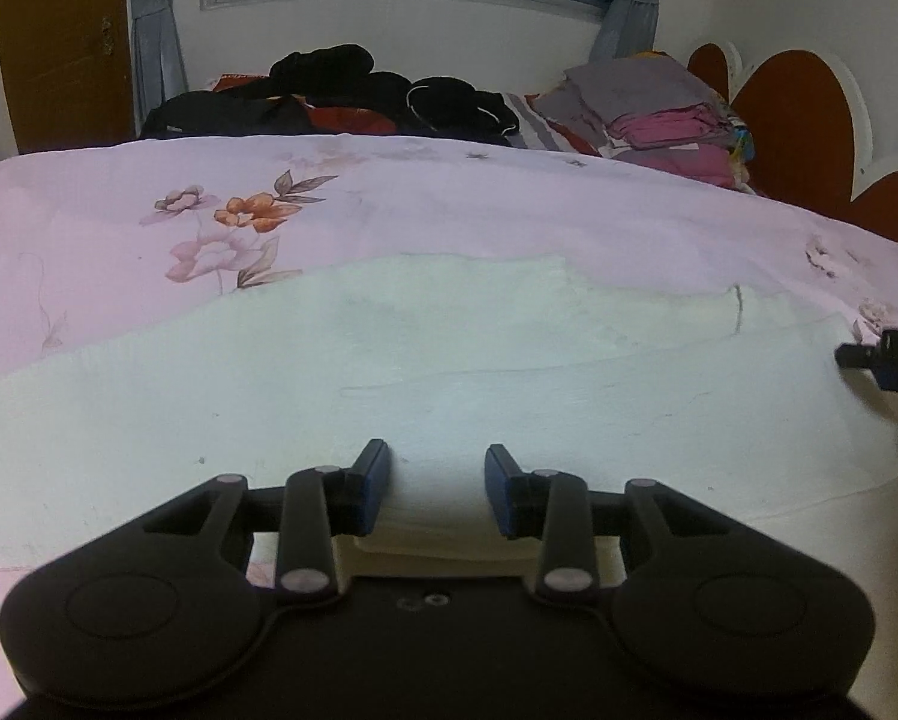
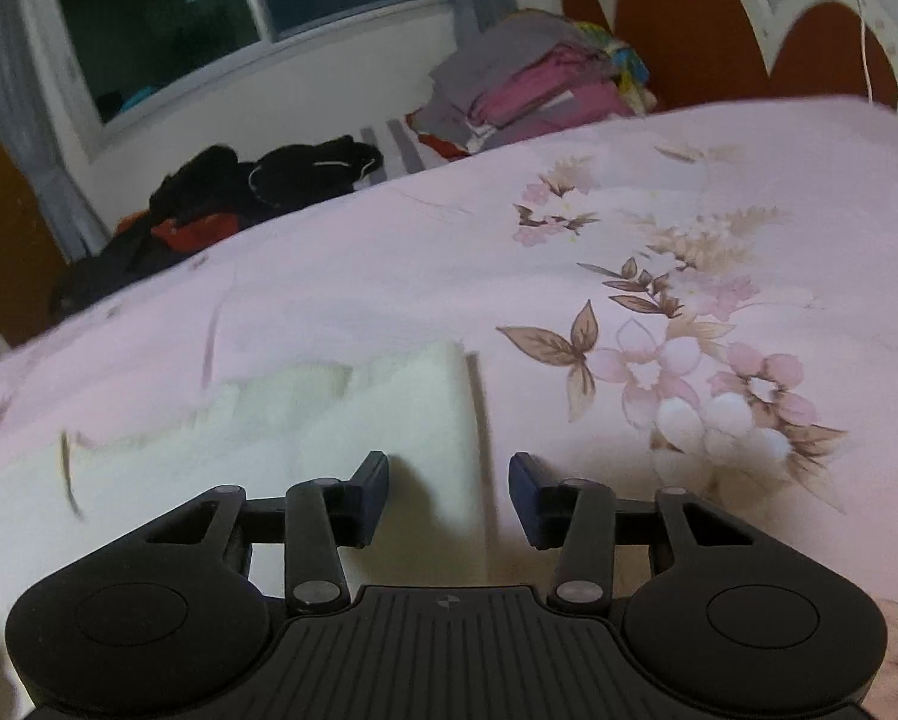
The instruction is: Fold small clothes
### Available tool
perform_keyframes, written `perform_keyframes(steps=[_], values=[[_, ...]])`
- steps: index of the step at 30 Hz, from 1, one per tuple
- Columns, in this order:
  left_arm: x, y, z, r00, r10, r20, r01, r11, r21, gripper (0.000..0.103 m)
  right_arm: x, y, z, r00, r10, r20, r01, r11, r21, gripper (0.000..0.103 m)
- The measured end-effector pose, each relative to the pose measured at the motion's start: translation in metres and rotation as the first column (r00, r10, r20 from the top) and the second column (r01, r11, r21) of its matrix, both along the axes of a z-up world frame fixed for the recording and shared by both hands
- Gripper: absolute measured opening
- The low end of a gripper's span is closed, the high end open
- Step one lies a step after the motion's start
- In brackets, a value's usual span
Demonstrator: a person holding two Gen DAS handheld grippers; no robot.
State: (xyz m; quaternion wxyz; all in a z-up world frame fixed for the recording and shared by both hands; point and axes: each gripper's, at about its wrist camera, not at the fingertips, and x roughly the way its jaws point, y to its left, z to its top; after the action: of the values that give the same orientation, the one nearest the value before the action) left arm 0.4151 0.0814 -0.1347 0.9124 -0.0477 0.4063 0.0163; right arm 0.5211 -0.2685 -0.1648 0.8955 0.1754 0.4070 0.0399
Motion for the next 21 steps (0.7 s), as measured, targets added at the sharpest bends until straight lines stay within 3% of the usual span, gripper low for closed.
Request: perform_keyframes(steps=[3,5,6,10,14,17,19,21], values=[[0.002,0.001,-0.002,1.0,0.001,-0.004,-0.001,1.0,-0.003,0.036,0.01,-0.002,-0.003,1.0,-0.001,-0.003,0.001,1.0,0.015,0.045],[0.003,-0.001,-0.002,1.0,-0.002,-0.002,0.002,1.0,0.006,0.037,0.012,0.001,-0.002,1.0,0.025,0.001,-0.025,0.999,0.026,0.013],[0.003,-0.002,-0.003,1.0,-0.003,0.0,0.003,1.0,0.01,0.037,0.012,0.002,0.0,1.0,0.026,0.01,-0.026,1.0,0.014,0.009],[0.005,-0.006,-0.004,1.0,-0.01,0.005,0.01,1.0,0.016,0.04,0.001,0.001,0.004,0.997,-0.016,0.069,0.025,0.991,-0.135,0.004],[0.008,-0.008,-0.007,1.0,-0.019,0.009,0.018,0.999,0.038,0.044,0.0,-0.002,-0.004,0.999,-0.004,0.041,0.01,0.988,-0.157,0.002],[0.008,-0.008,-0.002,1.0,-0.015,-0.003,0.015,0.999,0.028,0.047,-0.009,0.001,0.01,0.996,0.0,0.09,0.017,0.983,-0.182,0.002],[0.005,-0.009,0.001,1.0,-0.02,0.005,0.02,1.0,0.011,0.063,-0.019,0.004,0.019,0.993,0.017,0.12,0.006,0.983,-0.183,0.002],[0.005,-0.011,-0.004,1.0,-0.025,-0.007,0.025,0.999,0.029,0.066,-0.021,0.015,0.024,0.991,0.059,0.123,-0.036,0.984,-0.176,0.002]])
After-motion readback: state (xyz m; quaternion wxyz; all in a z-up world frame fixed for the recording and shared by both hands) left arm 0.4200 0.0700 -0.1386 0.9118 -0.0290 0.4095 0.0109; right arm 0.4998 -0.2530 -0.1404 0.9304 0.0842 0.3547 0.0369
